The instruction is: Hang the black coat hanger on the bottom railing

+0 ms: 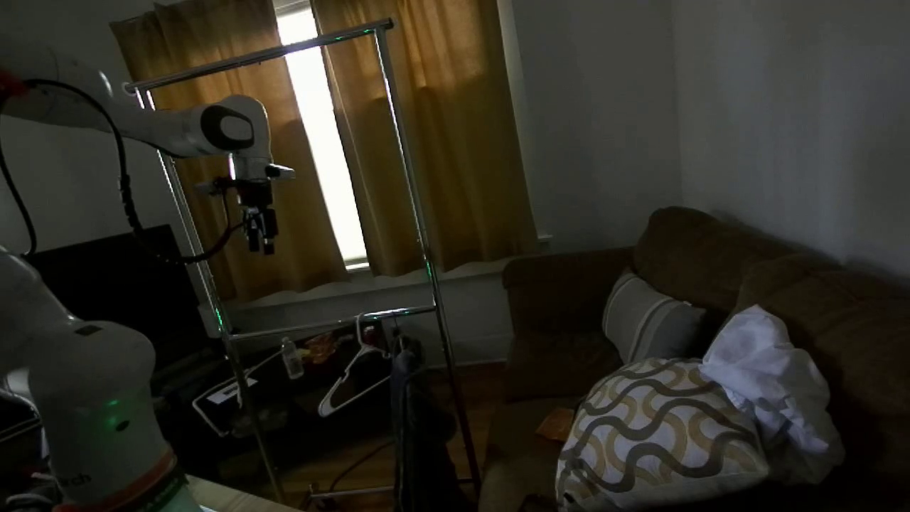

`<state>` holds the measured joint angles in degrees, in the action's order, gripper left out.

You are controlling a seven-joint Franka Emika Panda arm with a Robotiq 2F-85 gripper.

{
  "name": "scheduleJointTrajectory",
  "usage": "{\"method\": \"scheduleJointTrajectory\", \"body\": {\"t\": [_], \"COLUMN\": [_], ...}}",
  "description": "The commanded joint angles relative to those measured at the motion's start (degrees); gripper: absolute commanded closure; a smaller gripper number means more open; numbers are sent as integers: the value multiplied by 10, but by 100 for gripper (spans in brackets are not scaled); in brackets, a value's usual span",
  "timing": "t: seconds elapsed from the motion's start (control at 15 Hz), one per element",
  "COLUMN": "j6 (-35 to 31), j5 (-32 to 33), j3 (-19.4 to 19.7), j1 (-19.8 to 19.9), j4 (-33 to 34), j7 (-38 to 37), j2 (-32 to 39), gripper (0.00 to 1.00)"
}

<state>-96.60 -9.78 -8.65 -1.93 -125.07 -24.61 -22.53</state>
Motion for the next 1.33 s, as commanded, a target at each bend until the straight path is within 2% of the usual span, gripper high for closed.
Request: {"method": "scheduleJointTrajectory", "body": {"t": [0.0,0.13,0.2,0.67,0.87,1.07,1.27], "j6": [-42,-60,-38,-41,-29,-15,-36], "j5": [38,54,39,41,74,94,124], "j3": [4,10,8,9,24,60,107], "j1": [7,8,3,3,31,67,117], "j4": [-29,-47,-22,-20,-24,-59,-107], "j7": [32,52,31,33,-5,-25,-40], "j2": [19,29,29,34,50,33,12], "gripper": [0,0,0,0,0,0,0]}}
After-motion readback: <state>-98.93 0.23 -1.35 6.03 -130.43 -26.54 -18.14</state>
